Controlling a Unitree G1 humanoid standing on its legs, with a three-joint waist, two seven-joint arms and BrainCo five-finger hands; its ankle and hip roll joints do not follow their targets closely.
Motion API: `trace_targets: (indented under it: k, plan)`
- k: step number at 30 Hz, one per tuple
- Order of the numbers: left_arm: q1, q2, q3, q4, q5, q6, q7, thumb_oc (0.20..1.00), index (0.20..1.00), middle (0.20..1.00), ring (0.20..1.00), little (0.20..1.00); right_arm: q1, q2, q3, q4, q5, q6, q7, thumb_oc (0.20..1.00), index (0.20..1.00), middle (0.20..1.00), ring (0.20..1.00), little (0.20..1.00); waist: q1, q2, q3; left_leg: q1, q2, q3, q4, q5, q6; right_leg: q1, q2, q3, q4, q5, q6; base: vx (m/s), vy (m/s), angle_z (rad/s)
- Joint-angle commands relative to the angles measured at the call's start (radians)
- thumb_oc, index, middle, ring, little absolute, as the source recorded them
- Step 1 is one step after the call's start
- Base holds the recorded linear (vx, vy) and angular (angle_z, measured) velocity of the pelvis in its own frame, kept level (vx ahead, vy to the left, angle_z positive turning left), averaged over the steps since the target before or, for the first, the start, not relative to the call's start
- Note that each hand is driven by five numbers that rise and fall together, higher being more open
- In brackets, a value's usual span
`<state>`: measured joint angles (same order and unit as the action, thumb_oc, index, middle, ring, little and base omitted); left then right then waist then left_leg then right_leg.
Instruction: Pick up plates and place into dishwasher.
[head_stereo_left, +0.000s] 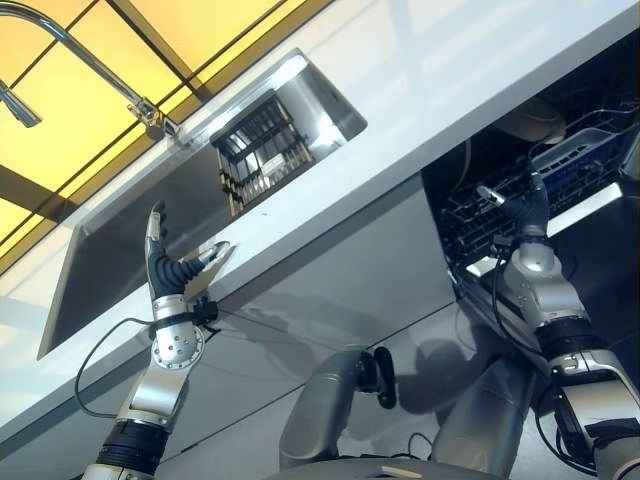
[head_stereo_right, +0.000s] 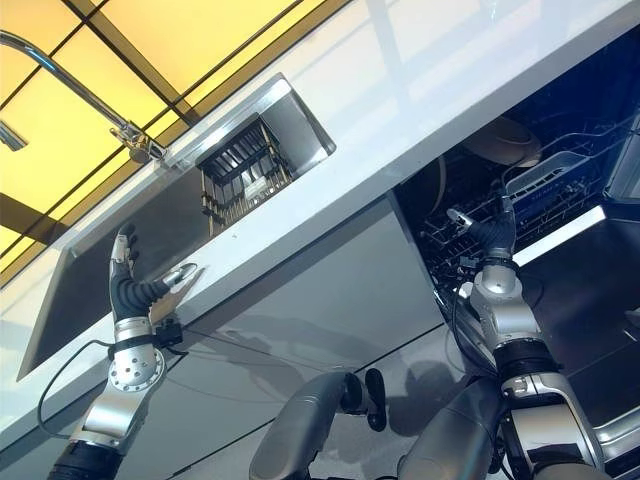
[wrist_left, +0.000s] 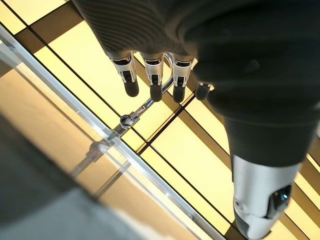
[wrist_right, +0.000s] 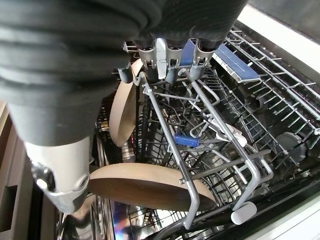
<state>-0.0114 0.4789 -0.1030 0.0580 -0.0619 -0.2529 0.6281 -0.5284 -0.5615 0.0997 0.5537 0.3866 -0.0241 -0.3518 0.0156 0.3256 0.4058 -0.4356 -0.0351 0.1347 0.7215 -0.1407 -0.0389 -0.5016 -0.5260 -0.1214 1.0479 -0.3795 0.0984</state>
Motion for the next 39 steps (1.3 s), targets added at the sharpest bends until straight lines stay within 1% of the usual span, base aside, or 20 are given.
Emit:
trace_targets:
  k: [1, 4, 6, 9, 13, 15, 17, 22, 25, 27, 31, 32, 33, 34, 35, 36, 37, 38, 39]
  plan:
    - [-0.045, 0.038, 0.043, -0.097, -0.016, -0.037, 0.017, 1.000, 1.000, 1.000, 1.000, 1.000, -0.238, 0.032, 0.067, -0.032, -0.017, -0.089, 0.020, 1.000, 1.000, 1.000, 1.000, 1.000, 0.065, 0.033, 0.027, -0.029, -0.014, 0.057, 0.125, -0.127, -0.001, 0.087, 0.033, 0.002, 0.042, -0.054, -0.126, -0.06, -0.044, -0.07]
    - [-0.054, 0.038, 0.035, -0.096, -0.019, -0.041, 0.029, 1.000, 1.000, 1.000, 1.000, 1.000, -0.244, 0.021, 0.063, -0.037, -0.036, -0.091, -0.027, 1.000, 1.000, 1.000, 1.000, 1.000, 0.053, 0.036, 0.035, -0.027, -0.010, 0.054, 0.106, -0.114, -0.001, 0.075, 0.042, 0.013, 0.039, -0.054, -0.125, -0.08, -0.044, -0.09]
    - [-0.061, 0.035, 0.031, -0.095, -0.015, -0.045, 0.042, 1.000, 1.000, 1.000, 1.000, 1.000, -0.232, 0.019, 0.055, -0.045, -0.054, -0.086, -0.078, 1.000, 1.000, 1.000, 1.000, 1.000, 0.038, 0.039, 0.045, -0.023, -0.002, 0.055, 0.081, -0.100, -0.001, 0.067, 0.054, 0.024, 0.031, -0.053, -0.123, -0.08, -0.044, -0.17]
    - [-0.075, 0.033, 0.024, -0.092, -0.014, -0.044, 0.056, 1.000, 1.000, 1.000, 1.000, 1.000, -0.225, 0.011, 0.043, -0.057, -0.091, -0.068, -0.146, 1.000, 1.000, 1.000, 1.000, 1.000, 0.022, 0.040, 0.057, -0.022, 0.008, 0.056, 0.059, -0.084, 0.000, 0.056, 0.069, 0.037, 0.024, -0.050, -0.123, -0.10, -0.042, -0.16]
    - [-0.091, 0.035, 0.017, -0.086, -0.022, -0.045, 0.066, 1.000, 1.000, 1.000, 1.000, 1.000, -0.220, 0.000, 0.023, -0.056, -0.115, -0.054, -0.208, 1.000, 1.000, 1.000, 1.000, 1.000, 0.005, 0.042, 0.068, -0.020, 0.016, 0.056, 0.035, -0.071, 0.001, 0.044, 0.087, 0.052, 0.017, -0.049, -0.122, -0.09, -0.045, -0.16]
    - [-0.100, 0.032, 0.014, -0.084, -0.019, -0.045, 0.080, 1.000, 1.000, 1.000, 1.000, 1.000, -0.204, -0.011, 0.008, -0.076, -0.121, -0.040, -0.245, 1.000, 1.000, 1.000, 1.000, 1.000, -0.012, 0.041, 0.077, -0.018, 0.020, 0.053, 0.014, -0.060, 0.002, 0.033, 0.102, 0.067, 0.011, -0.047, -0.121, -0.10, -0.052, -0.14]
    - [-0.110, 0.031, 0.013, -0.080, -0.015, -0.052, 0.088, 1.000, 1.000, 1.000, 1.000, 1.000, -0.179, -0.012, -0.001, -0.098, -0.129, -0.040, -0.281, 1.000, 1.000, 1.000, 1.000, 1.000, -0.026, 0.039, 0.084, -0.019, 0.024, 0.052, 0.000, -0.052, 0.003, 0.021, 0.114, 0.078, 0.005, -0.042, -0.121, -0.14, -0.069, -0.14]
    - [-0.141, 0.028, 0.016, -0.080, -0.005, -0.049, 0.101, 1.000, 1.000, 1.000, 1.000, 1.000, -0.116, -0.011, -0.019, -0.152, -0.135, -0.040, -0.338, 1.000, 1.000, 1.000, 1.000, 1.000, -0.062, 0.029, 0.101, -0.018, 0.043, 0.059, -0.027, -0.036, 0.005, -0.002, 0.139, 0.098, -0.008, -0.036, -0.117, -0.13, -0.067, -0.20]
    - [-0.164, 0.028, 0.015, -0.078, -0.006, -0.039, 0.106, 1.000, 1.000, 1.000, 1.000, 1.000, -0.088, -0.018, -0.036, -0.180, -0.135, -0.038, -0.349, 1.000, 1.000, 1.000, 1.000, 1.000, -0.083, 0.022, 0.108, -0.015, 0.053, 0.061, -0.040, -0.030, 0.006, -0.010, 0.154, 0.107, -0.016, -0.034, -0.116, -0.12, -0.067, -0.15]
    - [-0.174, 0.028, 0.015, -0.077, -0.006, -0.038, 0.109, 1.000, 1.000, 1.000, 1.000, 1.000, -0.075, -0.031, -0.043, -0.210, -0.166, -0.027, -0.349, 1.000, 1.000, 1.000, 1.000, 1.000, -0.095, 0.017, 0.112, -0.011, 0.060, 0.060, -0.052, -0.024, 0.006, -0.012, 0.161, 0.114, -0.022, -0.032, -0.115, -0.11, -0.062, -0.14]
    - [-0.187, 0.030, 0.028, -0.065, -0.005, -0.042, 0.113, 1.000, 1.000, 1.000, 1.000, 1.000, -0.017, -0.043, -0.053, -0.336, -0.245, -0.013, -0.364, 1.000, 1.000, 1.000, 1.000, 1.000, -0.122, 0.000, 0.114, 0.002, 0.077, 0.065, -0.082, -0.014, 0.006, -0.014, 0.177, 0.126, -0.047, -0.020, -0.111, -0.11, -0.072, -0.22]
    - [-0.192, 0.035, 0.039, -0.063, -0.004, -0.037, 0.117, 1.000, 1.000, 1.000, 1.000, 1.000, 0.034, -0.037, -0.055, -0.408, -0.273, -0.021, -0.380, 1.000, 1.000, 1.000, 1.000, 1.000, -0.138, -0.013, 0.114, 0.010, 0.087, 0.066, -0.099, -0.010, 0.006, -0.012, 0.184, 0.131, -0.066, -0.010, -0.107, -0.09, -0.074, -0.27]
    - [-0.194, 0.035, 0.043, -0.061, -0.002, -0.033, 0.120, 1.000, 1.000, 1.000, 1.000, 1.000, 0.063, -0.032, -0.061, -0.442, -0.287, -0.021, -0.387, 1.000, 1.000, 1.000, 1.000, 1.000, -0.145, -0.019, 0.114, 0.016, 0.093, 0.068, -0.108, -0.007, 0.006, -0.009, 0.189, 0.132, -0.077, -0.004, -0.105, -0.10, -0.095, -0.28]
    - [-0.197, 0.034, 0.054, -0.057, 0.004, -0.028, 0.124, 1.000, 1.000, 1.000, 1.000, 1.000, 0.117, -0.027, -0.081, -0.490, -0.300, -0.039, -0.394, 1.000, 1.000, 1.000, 1.000, 1.000, -0.162, -0.034, 0.114, 0.027, 0.101, 0.070, -0.119, -0.006, 0.006, -0.003, 0.192, 0.137, -0.094, 0.005, -0.100, -0.09, -0.060, -0.26]
    - [-0.198, 0.034, 0.057, -0.056, 0.004, -0.032, 0.123, 1.000, 1.000, 1.000, 1.000, 1.000, 0.130, -0.026, -0.088, -0.499, -0.305, -0.047, -0.401, 1.000, 1.000, 1.000, 1.000, 1.000, -0.164, -0.034, 0.114, 0.031, 0.105, 0.071, -0.133, 0.005, 0.008, 0.000, 0.197, 0.137, -0.109, 0.020, -0.099, -0.08, -0.085, -0.23]
    - [-0.198, 0.033, 0.069, -0.052, 0.009, -0.028, 0.127, 1.000, 1.000, 1.000, 1.000, 1.000, 0.195, -0.027, -0.116, -0.532, -0.297, -0.077, -0.405, 1.000, 1.000, 1.000, 1.000, 1.000, -0.183, -0.052, 0.114, 0.049, 0.113, 0.073, -0.140, -0.004, 0.006, 0.011, 0.196, 0.141, -0.122, 0.021, -0.093, -0.06, -0.054, -0.23]
    - [-0.197, 0.032, 0.073, -0.050, 0.011, -0.027, 0.126, 1.000, 1.000, 1.000, 1.000, 1.000, 0.220, -0.027, -0.130, -0.543, -0.293, -0.088, -0.409, 1.000, 1.000, 1.000, 1.000, 1.000, -0.188, -0.054, 0.114, 0.058, 0.119, 0.076, -0.157, 0.008, 0.007, 0.018, 0.201, 0.141, -0.142, 0.038, -0.091, -0.03, -0.083, -0.22]
    - [-0.195, 0.029, 0.082, -0.044, 0.013, -0.031, 0.122, 1.000, 1.000, 1.000, 1.000, 1.000, 0.270, -0.026, -0.162, -0.561, -0.271, -0.117, -0.423, 1.000, 1.000, 1.000, 1.000, 1.000, -0.207, -0.069, 0.113, 0.078, 0.128, 0.083, -0.164, 0.001, 0.003, 0.032, 0.200, 0.146, -0.156, 0.039, -0.082, -0.02, -0.061, -0.31]
    - [-0.194, 0.027, 0.085, -0.041, 0.017, -0.032, 0.120, 1.000, 1.000, 1.000, 1.000, 1.000, 0.301, -0.024, -0.183, -0.568, -0.263, -0.129, -0.433, 1.000, 1.000, 1.000, 1.000, 1.000, -0.218, -0.074, 0.109, 0.092, 0.134, 0.090, -0.177, 0.003, 0.002, 0.042, 0.203, 0.148, -0.175, 0.047, -0.077, 0.00, -0.066, -0.37]
